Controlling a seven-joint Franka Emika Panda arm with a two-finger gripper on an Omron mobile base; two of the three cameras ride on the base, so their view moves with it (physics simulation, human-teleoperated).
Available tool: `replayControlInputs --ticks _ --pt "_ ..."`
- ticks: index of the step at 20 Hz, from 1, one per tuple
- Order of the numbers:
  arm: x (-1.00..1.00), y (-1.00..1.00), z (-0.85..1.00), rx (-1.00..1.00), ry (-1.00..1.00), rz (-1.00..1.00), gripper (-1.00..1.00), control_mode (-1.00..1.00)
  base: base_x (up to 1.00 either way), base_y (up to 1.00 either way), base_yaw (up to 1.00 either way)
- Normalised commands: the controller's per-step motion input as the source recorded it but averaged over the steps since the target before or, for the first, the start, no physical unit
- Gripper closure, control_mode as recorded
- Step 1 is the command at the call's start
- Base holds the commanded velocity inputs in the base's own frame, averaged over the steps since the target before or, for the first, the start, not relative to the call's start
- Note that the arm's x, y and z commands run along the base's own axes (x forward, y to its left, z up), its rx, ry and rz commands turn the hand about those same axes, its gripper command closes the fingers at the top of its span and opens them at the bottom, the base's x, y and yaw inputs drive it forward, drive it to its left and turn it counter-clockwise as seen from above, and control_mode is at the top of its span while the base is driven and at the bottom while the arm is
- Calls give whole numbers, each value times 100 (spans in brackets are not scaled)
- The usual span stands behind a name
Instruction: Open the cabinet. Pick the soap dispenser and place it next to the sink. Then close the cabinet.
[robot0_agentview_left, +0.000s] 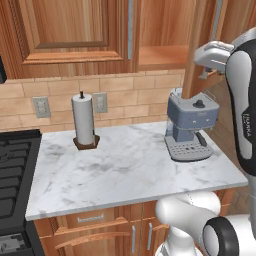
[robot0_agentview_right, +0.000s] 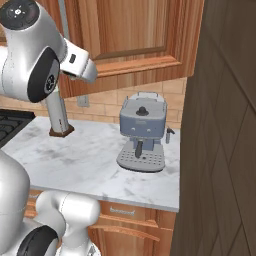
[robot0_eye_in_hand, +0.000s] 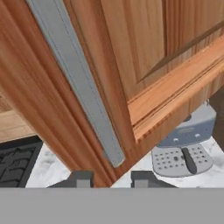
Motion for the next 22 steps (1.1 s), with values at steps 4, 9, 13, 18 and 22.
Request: replayControlInputs --ticks 4,9,13,18,22 --pt "-39 6 -9 0 9 0 -100 -100 0 0 0" --pt "-43 6 -4 0 10 0 -100 -100 0 0 0" --pt "-34 18 -3 5 11 0 -100 -100 0 0 0" --pt "-21 33 -9 9 8 -6 -100 -100 0 0 0" --pt "-10 37 -11 12 10 -11 -100 -100 0 0 0"
